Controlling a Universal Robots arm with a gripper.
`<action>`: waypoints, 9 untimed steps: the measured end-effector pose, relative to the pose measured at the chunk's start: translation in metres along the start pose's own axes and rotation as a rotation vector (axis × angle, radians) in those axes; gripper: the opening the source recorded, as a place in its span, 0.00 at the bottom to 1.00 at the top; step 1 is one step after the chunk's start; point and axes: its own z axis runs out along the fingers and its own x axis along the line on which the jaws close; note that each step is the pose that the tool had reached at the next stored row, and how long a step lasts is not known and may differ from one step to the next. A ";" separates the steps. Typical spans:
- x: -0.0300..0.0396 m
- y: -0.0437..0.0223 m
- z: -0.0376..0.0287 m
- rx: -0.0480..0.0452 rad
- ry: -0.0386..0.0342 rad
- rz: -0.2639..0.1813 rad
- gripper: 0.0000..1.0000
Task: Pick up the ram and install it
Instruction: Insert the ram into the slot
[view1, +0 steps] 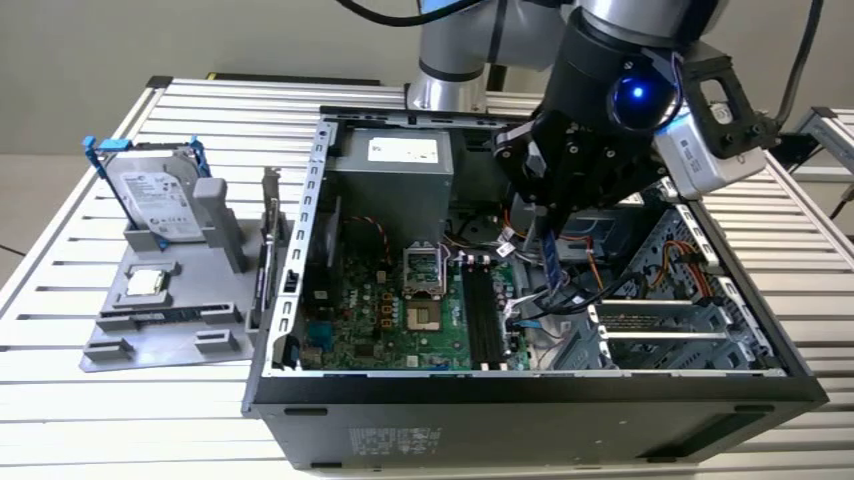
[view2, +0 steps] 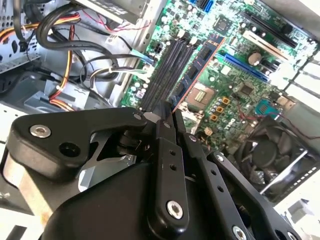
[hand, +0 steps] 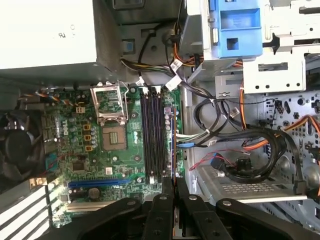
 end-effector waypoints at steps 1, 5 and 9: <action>-0.0006 0.0004 0.0018 0.0001 0.0000 0.000 0.00; -0.0024 0.0021 0.0091 0.0007 0.0000 -0.003 0.00; -0.0026 0.0042 0.0164 0.0007 -0.0001 -0.007 0.00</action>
